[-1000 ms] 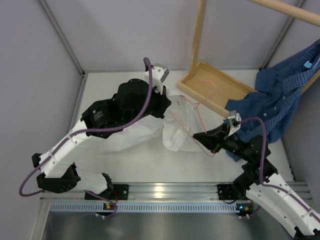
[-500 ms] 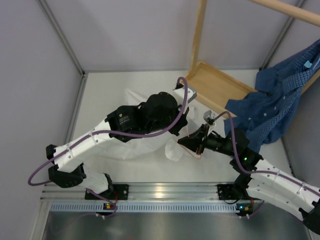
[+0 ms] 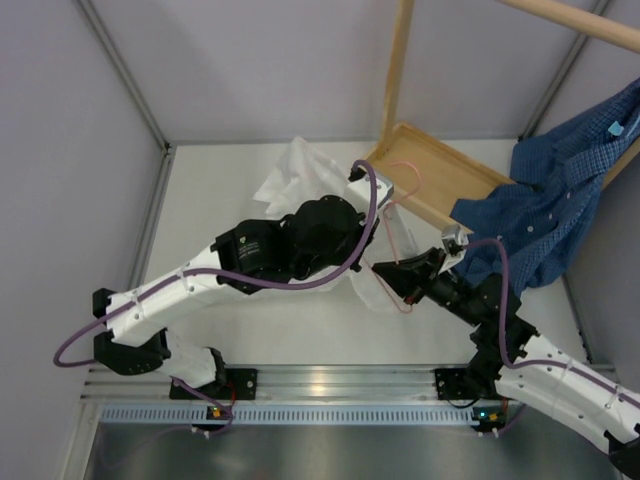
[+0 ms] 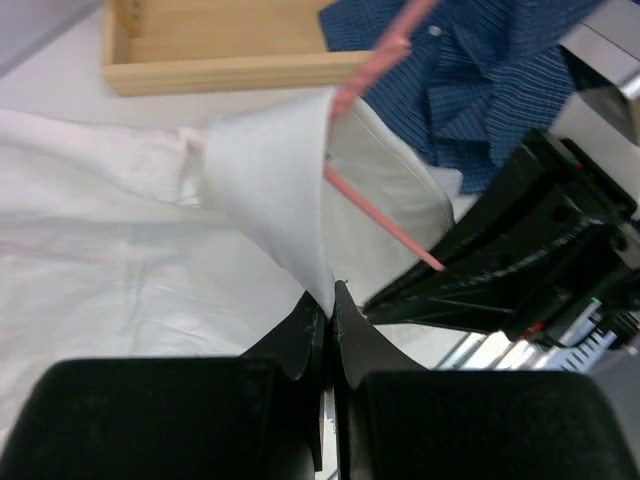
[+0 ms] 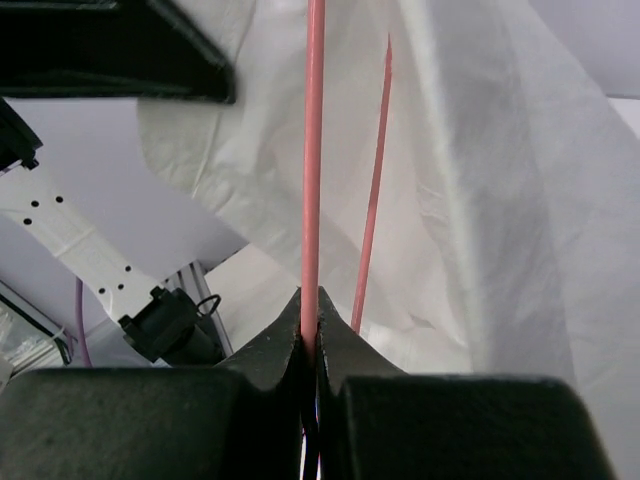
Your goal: Place the shirt on the hanger
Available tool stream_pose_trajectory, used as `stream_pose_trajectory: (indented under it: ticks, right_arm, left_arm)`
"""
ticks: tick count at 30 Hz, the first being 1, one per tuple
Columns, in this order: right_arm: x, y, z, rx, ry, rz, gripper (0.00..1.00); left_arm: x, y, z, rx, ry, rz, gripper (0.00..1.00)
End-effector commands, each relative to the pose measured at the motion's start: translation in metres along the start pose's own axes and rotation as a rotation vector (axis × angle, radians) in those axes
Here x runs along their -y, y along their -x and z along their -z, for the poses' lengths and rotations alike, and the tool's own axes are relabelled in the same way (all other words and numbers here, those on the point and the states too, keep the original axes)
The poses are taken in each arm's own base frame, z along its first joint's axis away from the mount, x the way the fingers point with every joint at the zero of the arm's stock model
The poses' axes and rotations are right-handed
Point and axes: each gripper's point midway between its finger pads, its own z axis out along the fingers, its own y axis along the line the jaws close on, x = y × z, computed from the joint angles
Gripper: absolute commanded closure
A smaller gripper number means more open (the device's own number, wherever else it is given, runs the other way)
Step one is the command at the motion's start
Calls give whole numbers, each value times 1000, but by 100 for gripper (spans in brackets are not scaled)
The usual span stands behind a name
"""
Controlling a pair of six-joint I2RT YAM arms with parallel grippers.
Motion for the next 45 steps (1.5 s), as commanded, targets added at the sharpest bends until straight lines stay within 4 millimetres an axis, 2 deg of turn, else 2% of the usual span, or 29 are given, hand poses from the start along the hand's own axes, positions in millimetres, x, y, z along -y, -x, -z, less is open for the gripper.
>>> stream_pose_trajectory:
  ticks: [1,5,6,9,12,14,15,17,18,19,20,21,22,23,25,26,27,28,29,30,31,32,34,35,38,42,45]
  right_arm:
    - [-21,28,2,134,98,55,100]
    - [-21,28,2,147,107,47,100]
    - [-22,29,1,150,110,47,100]
    - [-21,31,-1,155,103,56,100]
    - [-16,34,0,175,75,62,100]
    - [-14,35,2,188,64,63,100]
    - [-14,35,3,189,64,64,100]
    - [-14,35,6,195,62,64,100]
    - [-11,31,7,188,56,62,100]
    - [-11,32,9,199,58,58,100]
    - [-11,31,10,204,56,53,100]
    - [-10,30,13,213,59,52,100]
    - [-10,28,14,214,60,50,100]
    - [-10,27,15,213,63,45,100]
    - [-14,26,19,208,85,46,100]
    - [-16,25,20,203,94,51,100]
    - [-18,25,22,200,104,54,100]
    - [-20,23,25,189,110,59,100]
    - [-20,22,26,188,110,62,100]
    - [-19,21,28,186,108,63,100]
    - [-21,25,31,198,112,67,100]
    - [-20,22,33,187,108,71,100]
    - [-23,25,36,192,114,81,100]
    - [-22,19,37,167,111,82,100]
    - [-32,19,38,128,155,109,100]
    - [-41,11,39,55,199,120,100]
    - [-45,11,41,39,218,127,100]
  left_arm:
    - [-40,27,15,121,204,-2,100]
    - [-14,33,6,103,83,-51,100]
    - [3,30,0,78,-8,-74,100]
    - [31,23,-2,41,-162,-124,100]
    - [41,23,4,42,-233,-152,99]
    - [46,28,12,58,-280,-183,85]
    - [47,29,16,66,-293,-197,74]
    - [40,40,28,111,-280,-215,18]
    - [36,48,34,135,-261,-211,5]
    - [25,66,46,193,-212,-192,2]
    - [21,78,54,230,-196,-180,2]
    - [13,100,67,305,-158,-163,2]
    - [5,103,70,320,-128,-192,2]
    - [0,117,74,380,-96,-201,2]
    - [-24,130,69,426,7,-258,2]
    - [-14,129,62,423,-88,-304,2]
    - [-33,132,54,412,-93,-339,2]
    - [-32,129,48,396,-156,-369,2]
    - [-13,124,43,386,-318,-410,2]
    - [-27,122,37,369,-329,-439,2]
    - [-24,118,36,359,-387,-470,2]
    - [-7,109,42,351,-528,-513,2]
    - [-8,99,37,316,-605,-561,2]
    - [-11,100,36,316,-621,-563,2]
    - [-5,100,35,316,-694,-543,2]
    - [16,91,46,318,-866,-533,2]
    - [21,79,40,285,-923,-508,2]
